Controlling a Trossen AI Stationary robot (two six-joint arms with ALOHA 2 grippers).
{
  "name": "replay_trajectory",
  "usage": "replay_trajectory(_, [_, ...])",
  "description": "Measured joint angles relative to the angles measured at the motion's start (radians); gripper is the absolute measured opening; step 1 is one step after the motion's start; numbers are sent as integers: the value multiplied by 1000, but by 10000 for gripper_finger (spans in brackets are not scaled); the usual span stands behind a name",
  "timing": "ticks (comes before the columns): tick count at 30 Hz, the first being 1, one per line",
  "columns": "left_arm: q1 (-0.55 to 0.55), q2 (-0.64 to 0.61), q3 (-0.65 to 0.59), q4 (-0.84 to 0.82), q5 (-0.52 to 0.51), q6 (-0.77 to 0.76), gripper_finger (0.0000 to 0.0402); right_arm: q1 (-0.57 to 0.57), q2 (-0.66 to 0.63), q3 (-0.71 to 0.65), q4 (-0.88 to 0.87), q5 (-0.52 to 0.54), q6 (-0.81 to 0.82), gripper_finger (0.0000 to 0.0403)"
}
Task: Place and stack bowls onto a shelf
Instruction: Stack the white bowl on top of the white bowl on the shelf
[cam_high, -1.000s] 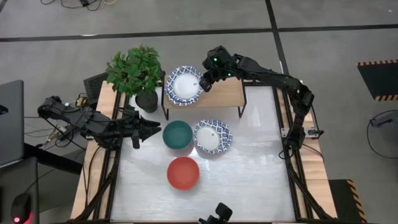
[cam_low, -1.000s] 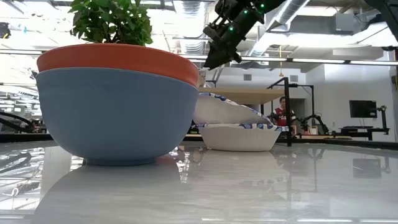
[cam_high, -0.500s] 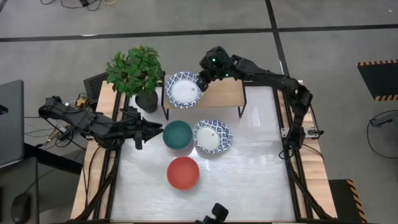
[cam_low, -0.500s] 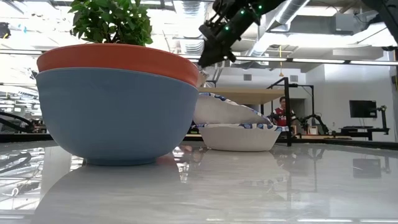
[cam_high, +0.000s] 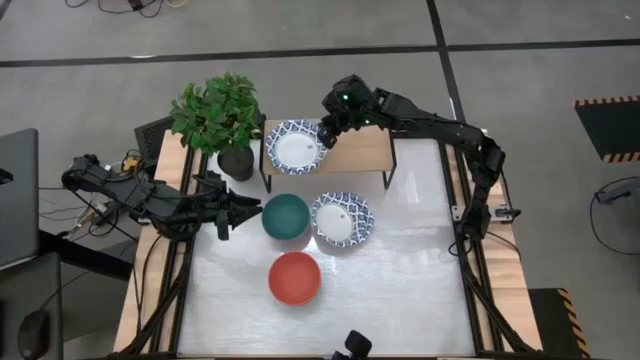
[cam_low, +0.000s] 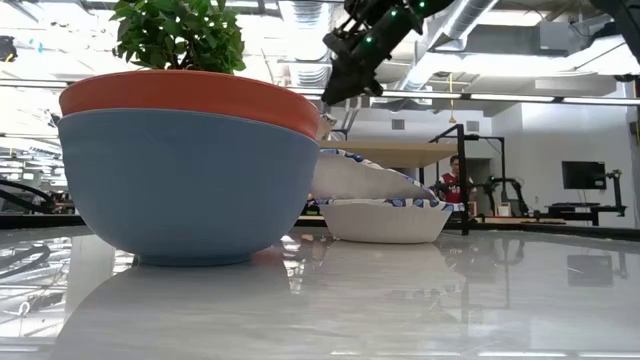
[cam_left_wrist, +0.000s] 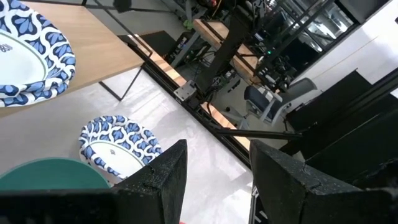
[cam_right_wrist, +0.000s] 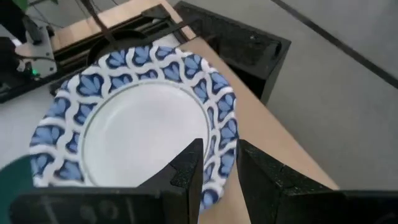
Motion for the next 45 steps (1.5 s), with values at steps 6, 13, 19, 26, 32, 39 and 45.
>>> replay_trajectory(6, [0, 0, 0, -33, 19, 0, 158, 23, -16, 0, -175, -54, -9, 120])
replay_trajectory(13, [0, 0, 0, -63, 19, -29, 158, 67, -66, -1, -213, -57, -16, 120])
replay_trajectory(19, [-1, 0, 0, -68, 34, 9, 158, 86, -128, -1, -124, -56, -5, 120])
replay_trajectory(26, [-1, 0, 0, -70, 49, 11, 158, 93, -217, 0, -101, -76, 21, 120])
replay_trajectory(32, [-1, 10, -9, -80, 91, -2, 158, 109, -304, 0, -298, -79, 54, 120])
replay_trajectory(39, [-4, 56, -47, -95, 126, -47, 158, 174, -372, 0, -485, -76, 125, 120])
replay_trajectory(45, [-10, 109, -50, -62, 200, -90, 158, 289, -391, 0, -567, -18, 158, 120])
